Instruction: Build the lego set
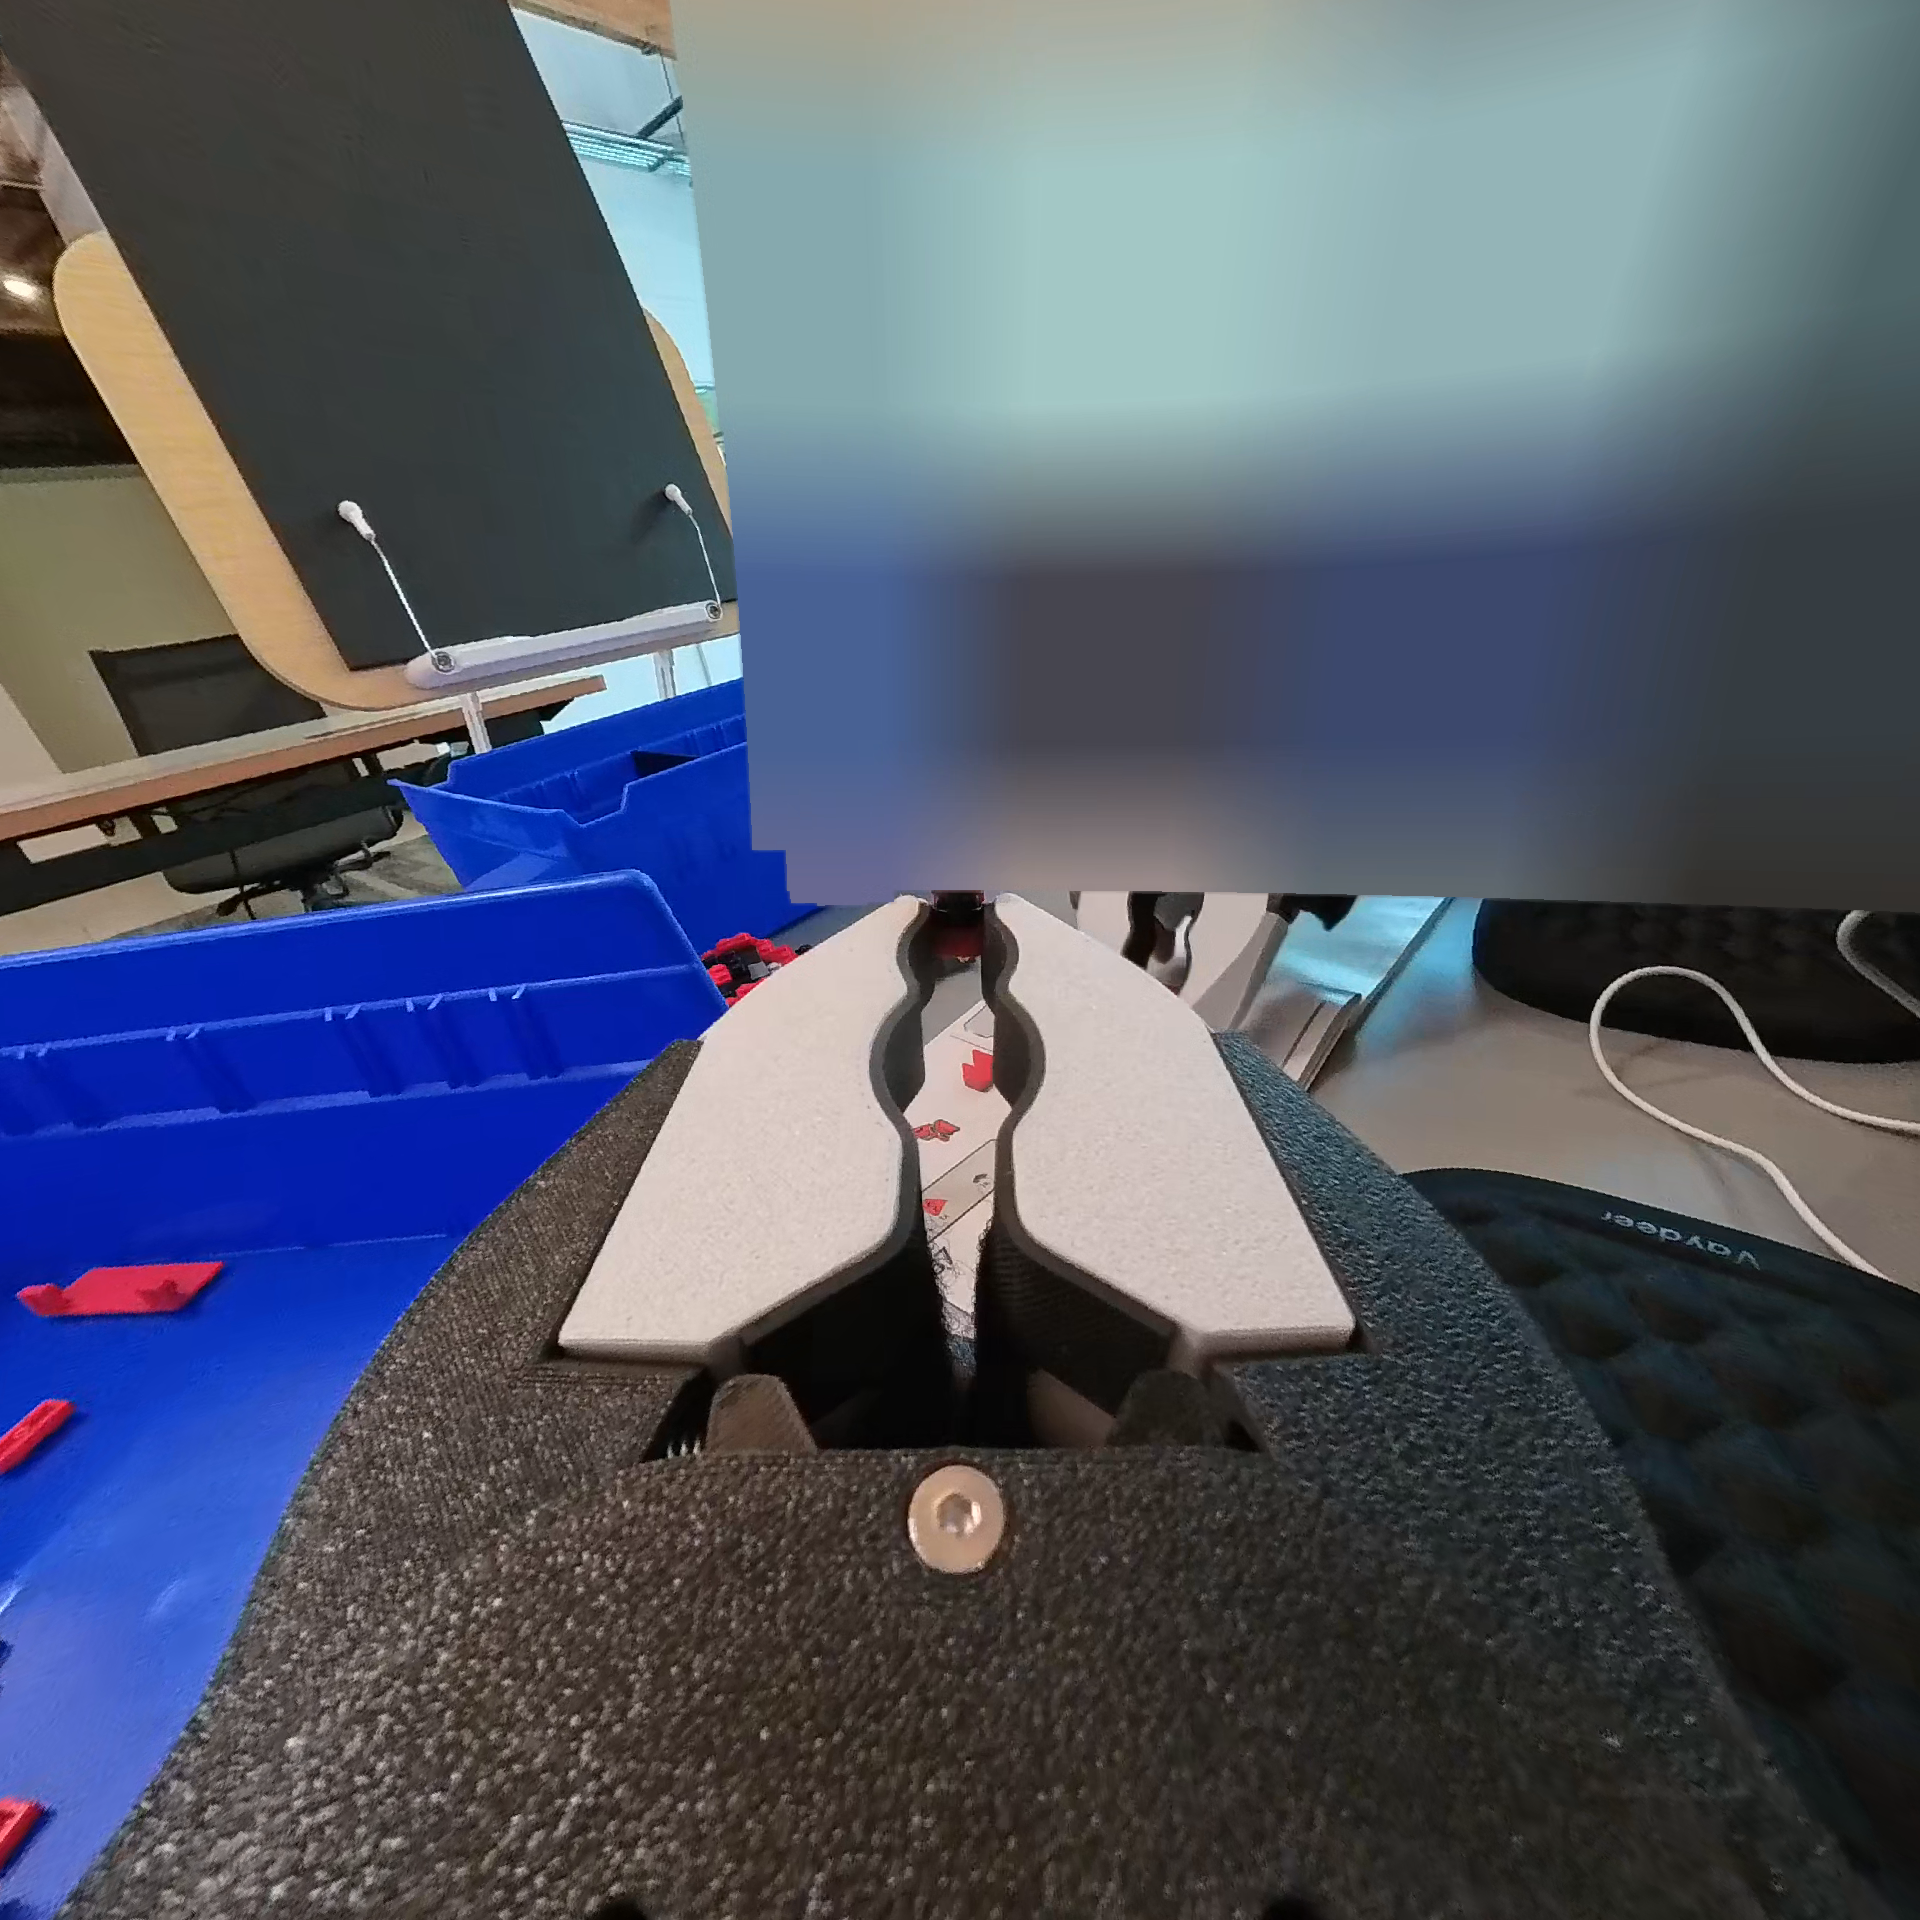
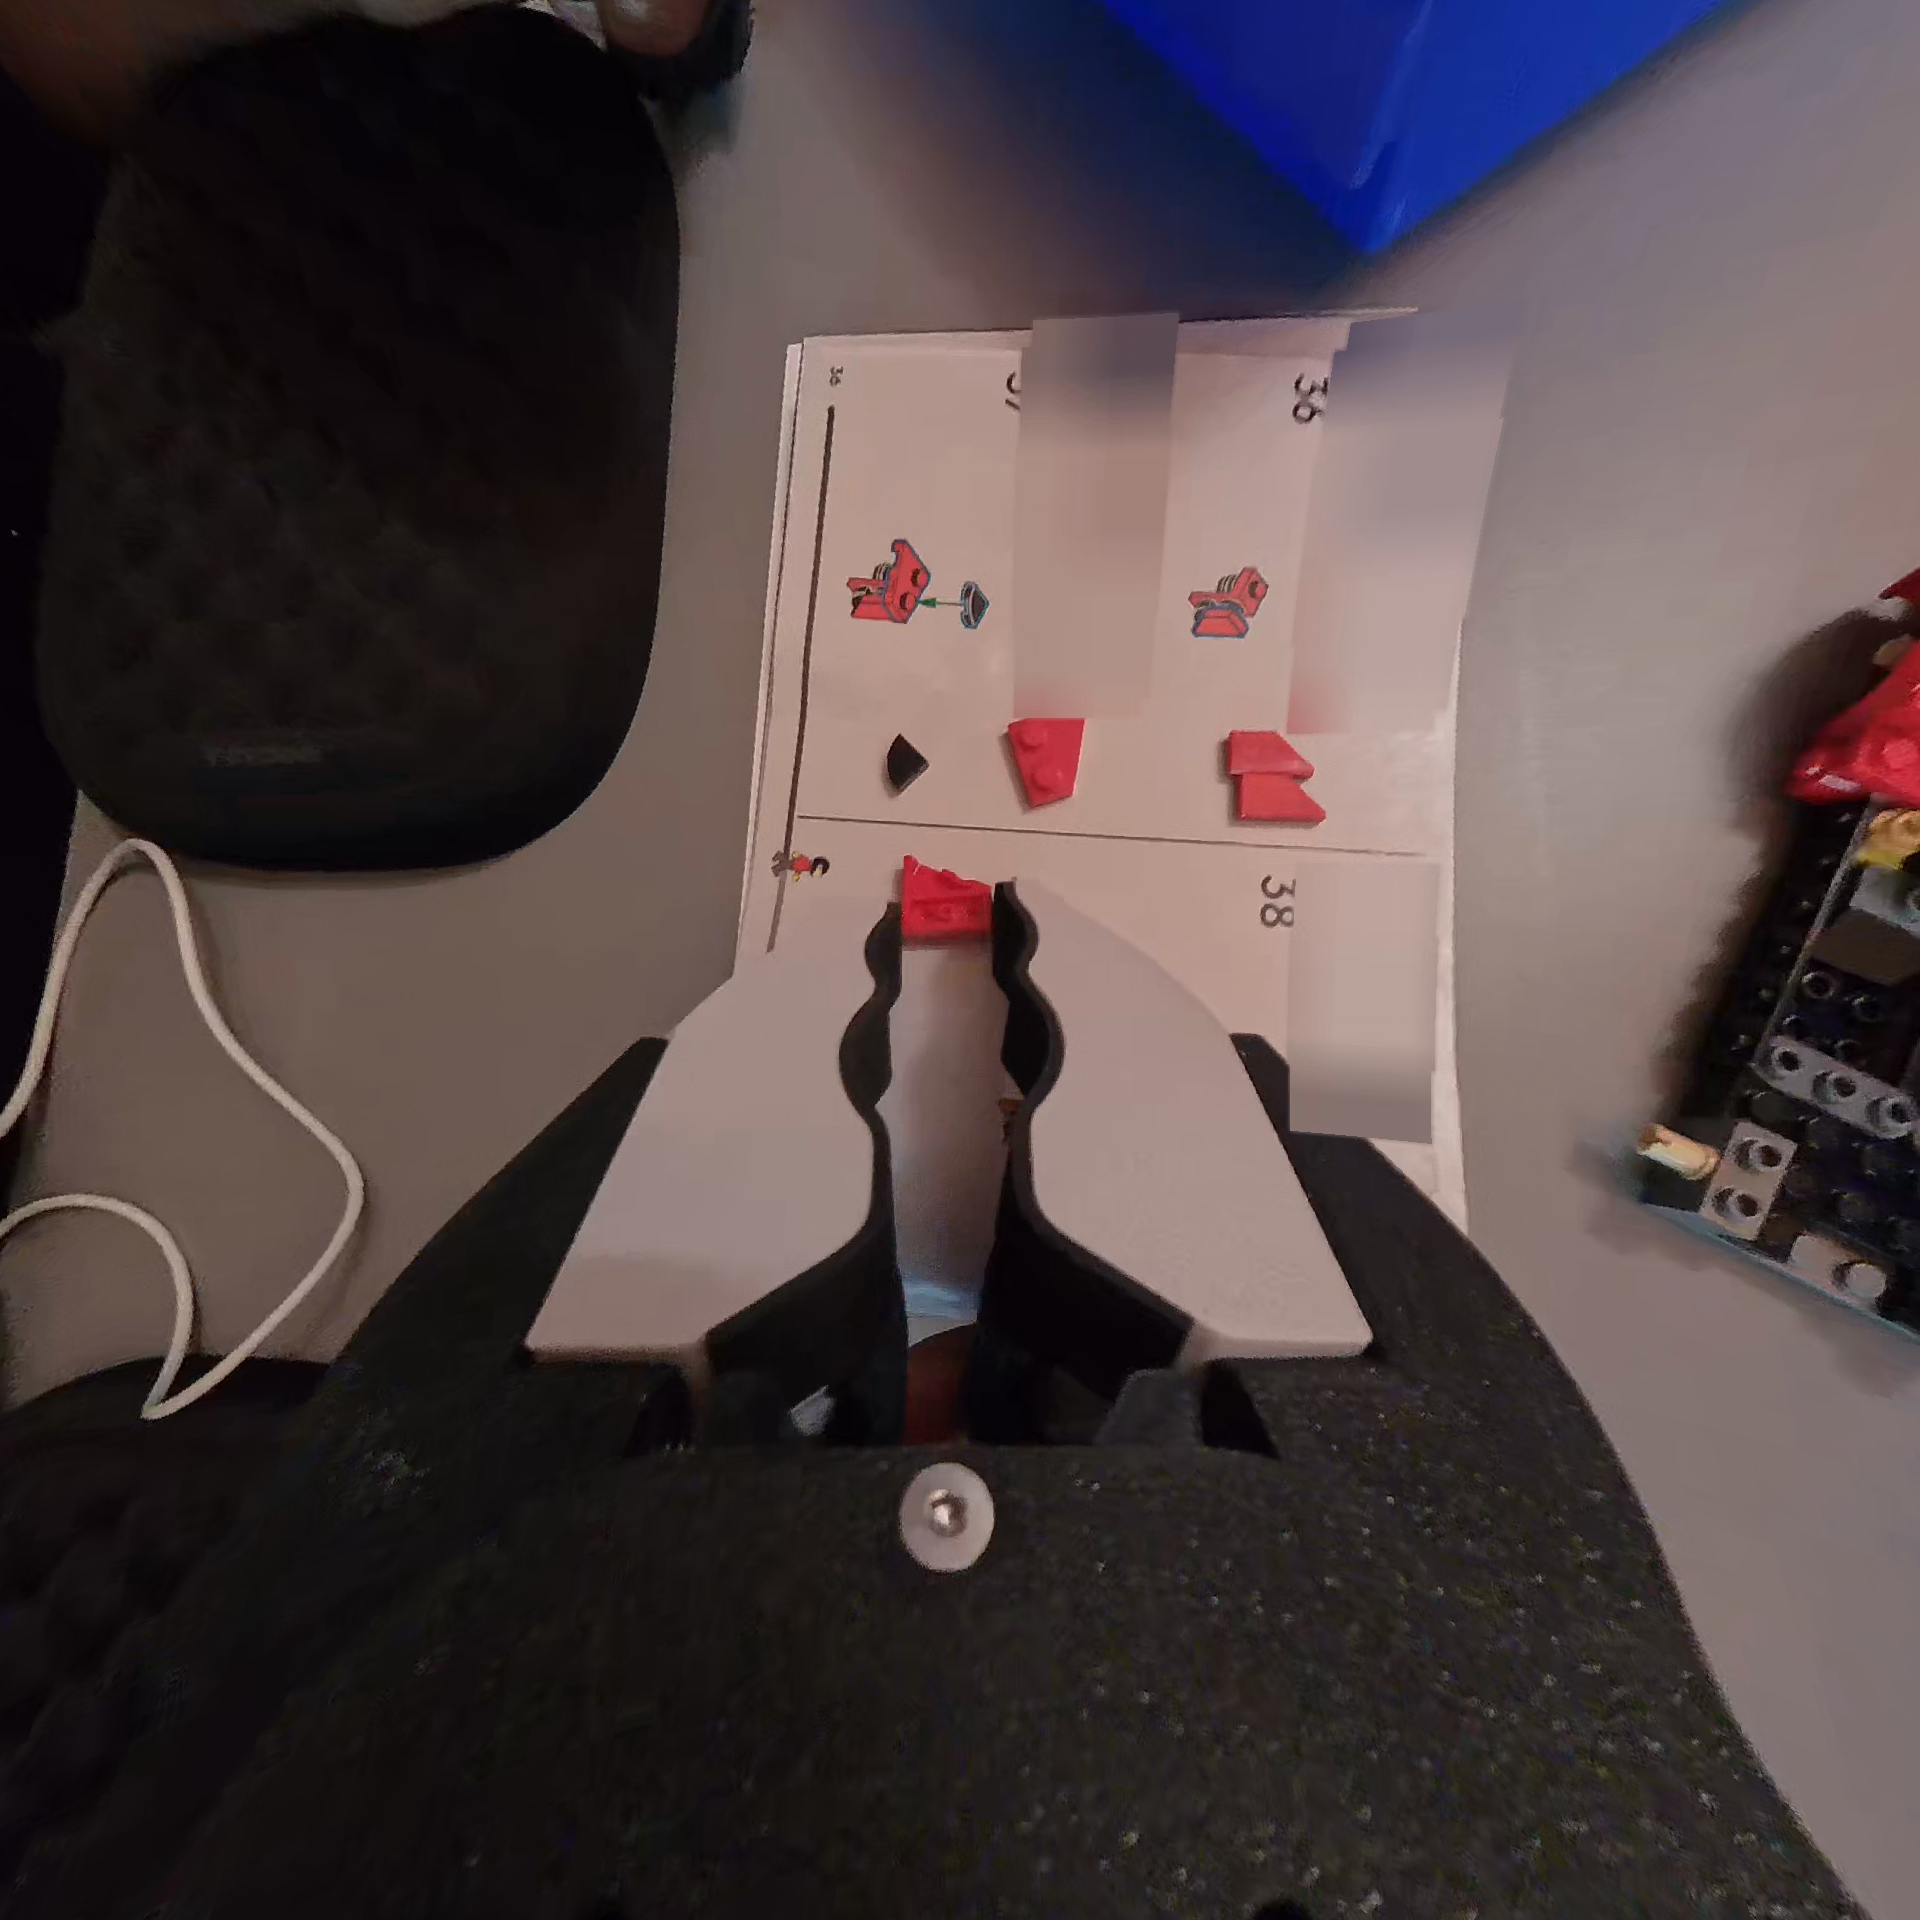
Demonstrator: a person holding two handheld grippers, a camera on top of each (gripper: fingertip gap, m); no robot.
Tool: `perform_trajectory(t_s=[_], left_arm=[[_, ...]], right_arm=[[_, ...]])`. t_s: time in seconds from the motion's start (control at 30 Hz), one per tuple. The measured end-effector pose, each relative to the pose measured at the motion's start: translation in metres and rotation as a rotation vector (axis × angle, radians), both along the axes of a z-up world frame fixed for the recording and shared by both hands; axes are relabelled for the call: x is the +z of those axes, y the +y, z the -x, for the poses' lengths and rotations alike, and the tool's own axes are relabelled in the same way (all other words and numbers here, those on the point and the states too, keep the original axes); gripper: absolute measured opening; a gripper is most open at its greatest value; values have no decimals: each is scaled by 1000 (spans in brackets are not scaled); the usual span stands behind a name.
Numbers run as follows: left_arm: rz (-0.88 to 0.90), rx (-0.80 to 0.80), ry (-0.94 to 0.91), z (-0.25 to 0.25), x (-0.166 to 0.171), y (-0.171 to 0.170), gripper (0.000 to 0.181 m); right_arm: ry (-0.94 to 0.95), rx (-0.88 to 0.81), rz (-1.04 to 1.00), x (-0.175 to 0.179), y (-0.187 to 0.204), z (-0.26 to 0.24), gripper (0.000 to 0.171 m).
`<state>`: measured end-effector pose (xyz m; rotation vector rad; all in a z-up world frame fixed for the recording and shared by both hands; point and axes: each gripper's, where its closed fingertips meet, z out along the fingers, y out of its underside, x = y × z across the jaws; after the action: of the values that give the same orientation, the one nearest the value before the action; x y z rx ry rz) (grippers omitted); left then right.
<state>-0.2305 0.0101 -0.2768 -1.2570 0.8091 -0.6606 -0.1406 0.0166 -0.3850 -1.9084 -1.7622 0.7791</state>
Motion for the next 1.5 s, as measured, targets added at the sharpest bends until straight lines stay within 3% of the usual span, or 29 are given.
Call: perform_trajectory(t_s=[0.1,0.17,0.27,0.37,0.53,0.7,0.83,1.07,1.13,1.37,1.5], left_arm=[[-2,1,4,0,0,0,7],[-4,4,3,0,0,0,7],[-3,5,1,0,0,0,7],[-3,4,6,0,0,0,7],[-9,11,8,0,0,0,7],[-12,12,14,0,0,0,7],[-20,11,20,-1,0,-1,7],[-31,10,20,-2,2,-3,7],[-28,12,17,-1,2,-2,7],[-20,9,15,-1,1,-2,7],[-20,9,9,-1,2,-2,7]], right_arm=[[28,7,-142,14,12,3,17],[28,51,-424,29,27,3,17],[-147,313,-950,36,35,-3,17],[-424,641,-1247,26,34,-10,16],[-622,985,-1287,7,22,-11,16],[-649,1110,-1236,1,2,-9,16],[-581,999,-1083,4,-10,-14,16],[-95,212,-239,22,2,-1,29],[-30,86,-212,20,11,1,22],[-58,-82,-252,-2,21,-4,25],[-51,-127,-248,-3,31,-6,9]])
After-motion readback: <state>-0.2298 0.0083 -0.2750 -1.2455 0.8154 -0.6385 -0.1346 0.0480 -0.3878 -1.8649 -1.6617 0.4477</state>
